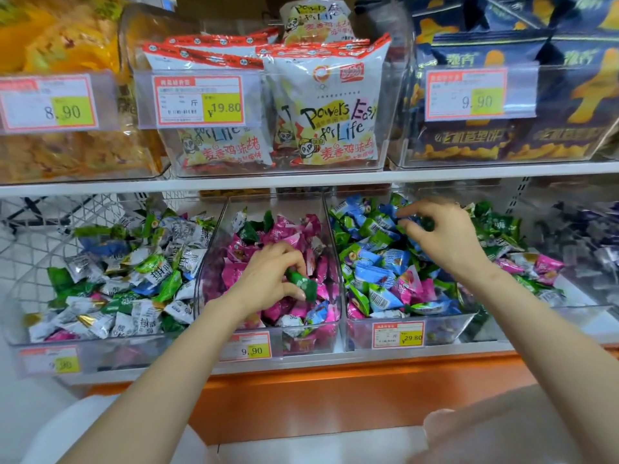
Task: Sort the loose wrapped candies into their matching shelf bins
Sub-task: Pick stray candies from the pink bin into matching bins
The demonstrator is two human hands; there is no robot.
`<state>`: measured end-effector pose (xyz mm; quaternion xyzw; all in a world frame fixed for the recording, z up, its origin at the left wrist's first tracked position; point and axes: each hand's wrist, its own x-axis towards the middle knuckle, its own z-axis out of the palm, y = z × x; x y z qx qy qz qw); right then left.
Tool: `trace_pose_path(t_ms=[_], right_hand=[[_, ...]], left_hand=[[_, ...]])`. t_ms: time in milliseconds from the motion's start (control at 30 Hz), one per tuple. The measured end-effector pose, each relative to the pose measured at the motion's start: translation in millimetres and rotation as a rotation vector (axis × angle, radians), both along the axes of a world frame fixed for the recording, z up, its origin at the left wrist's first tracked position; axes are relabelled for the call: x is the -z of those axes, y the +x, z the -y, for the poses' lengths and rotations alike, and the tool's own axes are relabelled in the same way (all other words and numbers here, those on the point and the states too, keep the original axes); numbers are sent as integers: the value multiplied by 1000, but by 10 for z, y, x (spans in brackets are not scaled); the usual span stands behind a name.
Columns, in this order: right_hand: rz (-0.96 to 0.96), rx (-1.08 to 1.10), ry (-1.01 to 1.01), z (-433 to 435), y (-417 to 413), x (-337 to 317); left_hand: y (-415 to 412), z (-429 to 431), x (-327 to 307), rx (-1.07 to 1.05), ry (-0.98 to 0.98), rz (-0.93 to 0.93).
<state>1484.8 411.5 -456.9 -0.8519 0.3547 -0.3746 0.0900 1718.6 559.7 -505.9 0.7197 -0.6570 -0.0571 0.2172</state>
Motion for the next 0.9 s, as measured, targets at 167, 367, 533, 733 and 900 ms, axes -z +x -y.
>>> trace_pose_path(t_ms=[167, 367, 533, 733, 900], right_hand=[[9, -218, 39, -335, 173, -100], [-154, -389, 124, -594, 429, 48], [-51, -454, 298, -647, 460, 23], [23, -392, 360, -561, 331, -61], [126, -330, 446, -410, 180, -74]], left_hand=[[-80, -69, -178, -90, -95, -561], [-231, -128, -340, -19, -130, -739], [-250, -194, -423, 47, -88, -749], [-170, -161, -290, 5, 9, -654], [-51, -118, -70, 95, 373, -211]])
